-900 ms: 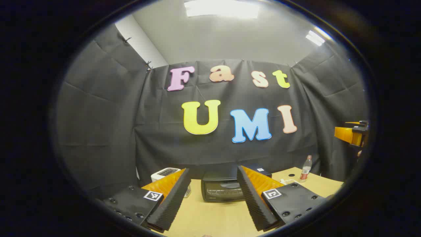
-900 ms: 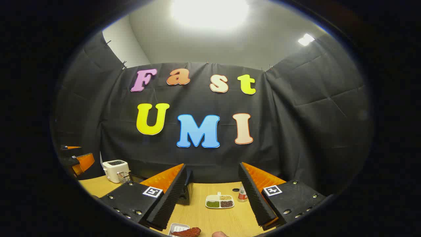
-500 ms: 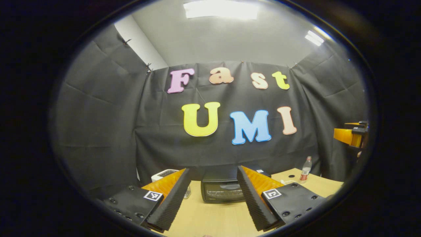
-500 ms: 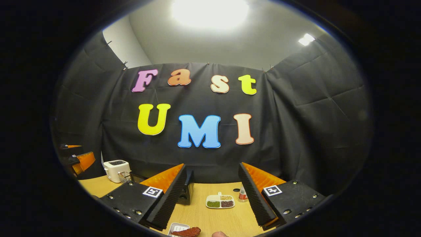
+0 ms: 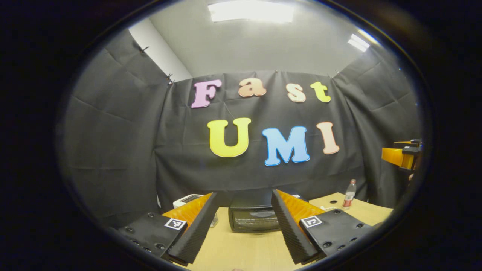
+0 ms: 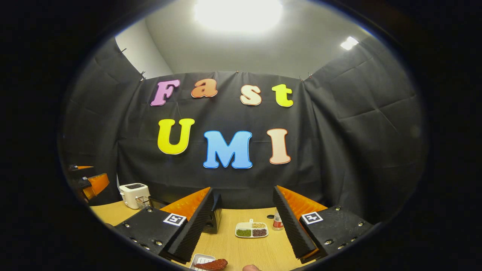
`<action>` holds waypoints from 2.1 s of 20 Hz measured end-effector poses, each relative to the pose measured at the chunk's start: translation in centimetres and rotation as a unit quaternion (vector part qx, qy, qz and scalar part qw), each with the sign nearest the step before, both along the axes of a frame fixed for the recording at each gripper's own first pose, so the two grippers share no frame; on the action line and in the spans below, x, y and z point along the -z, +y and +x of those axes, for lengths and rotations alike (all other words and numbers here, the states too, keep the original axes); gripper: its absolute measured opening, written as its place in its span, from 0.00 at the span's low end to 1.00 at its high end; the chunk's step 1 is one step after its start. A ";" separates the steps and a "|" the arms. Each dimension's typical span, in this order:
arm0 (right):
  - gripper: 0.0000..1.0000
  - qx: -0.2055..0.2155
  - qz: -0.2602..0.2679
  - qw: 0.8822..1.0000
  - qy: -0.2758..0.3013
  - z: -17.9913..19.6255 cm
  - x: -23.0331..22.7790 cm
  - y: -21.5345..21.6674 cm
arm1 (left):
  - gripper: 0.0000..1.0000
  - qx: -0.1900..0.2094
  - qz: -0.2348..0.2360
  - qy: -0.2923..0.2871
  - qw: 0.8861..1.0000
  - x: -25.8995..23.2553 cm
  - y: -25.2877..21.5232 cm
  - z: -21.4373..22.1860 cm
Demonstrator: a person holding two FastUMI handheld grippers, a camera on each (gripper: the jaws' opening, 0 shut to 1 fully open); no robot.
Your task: Open the electric oven with the left hand, put the food in, and close the electric oven.
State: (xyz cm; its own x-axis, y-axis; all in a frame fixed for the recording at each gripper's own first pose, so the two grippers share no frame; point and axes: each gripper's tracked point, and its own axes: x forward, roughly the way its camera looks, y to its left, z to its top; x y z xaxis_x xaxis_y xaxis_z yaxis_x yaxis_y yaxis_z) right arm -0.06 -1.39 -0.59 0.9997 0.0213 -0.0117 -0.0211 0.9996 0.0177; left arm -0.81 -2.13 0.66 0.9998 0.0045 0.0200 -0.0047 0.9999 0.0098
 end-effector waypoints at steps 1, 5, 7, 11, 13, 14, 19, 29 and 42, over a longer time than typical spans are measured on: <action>0.96 -0.002 0.000 1.000 0.001 0.0 0.1 -0.1 | 0.99 -0.001 -0.001 0.000 1.000 0.0 -0.2 0.0; 0.96 -0.010 0.003 1.000 0.002 0.1 0.4 -1.2 | 0.99 -0.005 0.000 0.002 1.000 0.0 -1.4 -0.1; 0.96 -0.014 0.009 1.000 0.006 0.1 0.8 -1.9 | 0.99 -0.005 0.000 0.000 1.000 -0.1 -2.3 0.0; 0.96 -0.024 0.013 0.999 0.019 -0.2 1.9 -3.4 | 0.99 -0.013 0.005 -0.007 1.000 -0.6 -3.7 0.7; 0.96 -0.023 0.016 0.999 0.019 -0.3 2.2 -4.4 | 0.95 -0.016 0.011 -0.012 1.000 -0.9 -4.3 1.3; 0.95 -0.021 0.018 0.999 0.020 -0.2 2.4 -4.9 | 0.90 -0.017 0.011 -0.013 1.000 -0.9 -4.6 1.7; 0.96 -0.004 0.029 0.999 0.034 -0.3 3.2 -6.1 | 0.90 -0.010 -0.008 -0.008 1.000 -0.3 -5.2 4.7; 0.96 0.071 0.014 0.997 0.027 0.8 2.3 -6.0 | 0.99 0.042 -0.016 0.006 0.999 3.4 -4.4 14.4; 0.96 0.159 -0.027 0.986 0.036 0.0 1.9 -6.6 | 0.95 0.104 -0.026 0.073 0.991 13.1 -7.7 23.7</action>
